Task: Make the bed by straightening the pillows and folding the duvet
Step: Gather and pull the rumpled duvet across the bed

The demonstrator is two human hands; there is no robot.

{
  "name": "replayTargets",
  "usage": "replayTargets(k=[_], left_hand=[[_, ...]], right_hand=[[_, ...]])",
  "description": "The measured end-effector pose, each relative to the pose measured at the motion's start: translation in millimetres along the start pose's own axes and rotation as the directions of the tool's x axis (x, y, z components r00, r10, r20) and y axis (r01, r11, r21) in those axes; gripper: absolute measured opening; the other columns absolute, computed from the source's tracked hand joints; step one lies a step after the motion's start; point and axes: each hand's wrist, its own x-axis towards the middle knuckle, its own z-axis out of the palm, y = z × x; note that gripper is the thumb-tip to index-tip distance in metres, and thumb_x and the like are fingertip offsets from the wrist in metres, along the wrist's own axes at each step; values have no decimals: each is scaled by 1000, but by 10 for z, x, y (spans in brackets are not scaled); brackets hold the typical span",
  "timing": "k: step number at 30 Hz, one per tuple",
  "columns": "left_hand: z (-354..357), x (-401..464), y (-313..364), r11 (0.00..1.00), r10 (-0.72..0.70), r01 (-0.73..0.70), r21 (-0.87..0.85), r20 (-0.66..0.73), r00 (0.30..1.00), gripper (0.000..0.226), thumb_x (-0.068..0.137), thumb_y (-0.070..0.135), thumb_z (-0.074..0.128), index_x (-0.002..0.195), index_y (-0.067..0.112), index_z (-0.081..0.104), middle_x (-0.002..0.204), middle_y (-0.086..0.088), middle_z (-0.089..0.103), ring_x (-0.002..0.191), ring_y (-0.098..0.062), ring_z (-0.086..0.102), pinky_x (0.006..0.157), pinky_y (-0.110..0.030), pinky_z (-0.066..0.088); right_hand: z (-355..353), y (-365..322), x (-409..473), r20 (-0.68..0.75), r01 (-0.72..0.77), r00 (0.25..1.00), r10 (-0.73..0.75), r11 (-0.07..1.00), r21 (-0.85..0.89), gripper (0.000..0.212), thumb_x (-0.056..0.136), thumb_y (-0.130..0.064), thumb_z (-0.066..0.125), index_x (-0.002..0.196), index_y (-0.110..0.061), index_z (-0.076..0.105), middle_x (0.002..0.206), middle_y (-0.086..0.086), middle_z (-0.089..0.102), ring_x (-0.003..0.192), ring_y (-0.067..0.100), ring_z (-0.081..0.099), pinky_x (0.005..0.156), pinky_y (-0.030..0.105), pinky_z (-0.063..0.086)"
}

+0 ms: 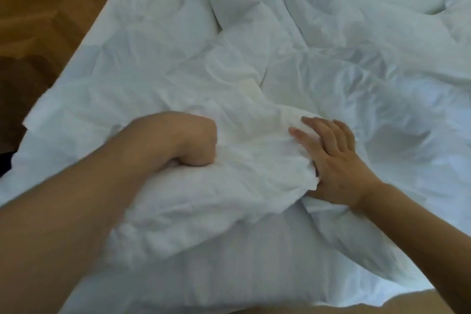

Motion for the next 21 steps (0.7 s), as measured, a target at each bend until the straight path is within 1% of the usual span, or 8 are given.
replayTargets(k=[3, 6, 8, 10, 13, 18, 19, 21], left_hand=[[125, -277, 51, 963, -65, 9, 270, 198, 978, 37, 97, 19, 39, 130, 13, 55, 141, -6, 50, 127, -27, 49, 102, -39, 41], [193, -423, 469, 976, -46, 44, 212, 5, 999, 43, 93, 34, 40, 132, 18, 46, 137, -6, 44, 126, -30, 42, 104, -57, 32], [293, -415, 759, 998, 42, -35, 53, -129, 991, 65, 85, 47, 46, 141, 19, 28, 140, -8, 30, 127, -32, 33, 103, -63, 26], [418, -327, 927, 995, 90, -85, 41, -132, 987, 78, 82, 46, 54, 145, 19, 18, 140, -10, 28, 126, -33, 33, 101, -61, 27], [462, -179, 788, 986, 162, -156, 54, -156, 974, 43, 87, 28, 52, 129, 21, 44, 122, -4, 54, 109, -27, 54, 80, -34, 38], [189, -381, 539, 918, 73, -172, 358, 273, 959, 33, 99, 29, 46, 129, 18, 54, 134, 1, 55, 120, -19, 54, 79, -18, 38], [131, -419, 642, 897, 81, -196, 395, 288, 954, 32, 102, 28, 40, 130, 19, 51, 135, 0, 52, 122, -19, 51, 79, -19, 34], [1, -409, 1008, 919, 207, -226, 322, 93, 974, 23, 100, 28, 37, 118, 25, 51, 118, 0, 54, 110, -21, 51, 91, -35, 38]], right_hand=[[46, -66, -61, 108, -77, 992, 57, 979, 187, 81, 66, -56, 61, 138, -26, 39, 134, 2, 47, 123, 27, 46, 104, 36, 30], [96, -159, -32, 164, -68, 986, 27, 966, 250, 67, 66, -50, 62, 126, -21, 53, 115, 1, 57, 103, 27, 56, 90, 39, 43], [91, -156, -46, 163, -42, 987, 3, 970, 241, 71, 67, -50, 62, 130, -20, 49, 120, 2, 54, 108, 26, 53, 94, 40, 42], [21, -105, -120, 226, -29, 974, -22, 975, 218, 88, 68, -58, 61, 143, -19, 36, 137, 3, 44, 126, 23, 42, 109, 38, 32], [-134, 19, -286, 303, -1, 952, -39, 991, 133, 111, 69, -77, 54, 154, -19, 10, 154, -1, 20, 144, 15, 15, 120, 34, 5], [-285, 389, -711, 447, -281, 853, 268, 959, -38, 103, 70, -88, 28, 152, -30, 7, 159, -4, 4, 147, 10, -4, 119, 33, -11], [-266, 423, -785, 468, -297, 829, 305, 950, -92, 100, 71, -88, 23, 152, -30, 10, 159, -5, 2, 147, 12, -5, 119, 33, -11], [-194, 400, -863, 471, -261, 827, 307, 952, -161, 94, 75, -82, 15, 152, -27, 15, 160, -5, 5, 147, 12, -4, 118, 32, -14]])
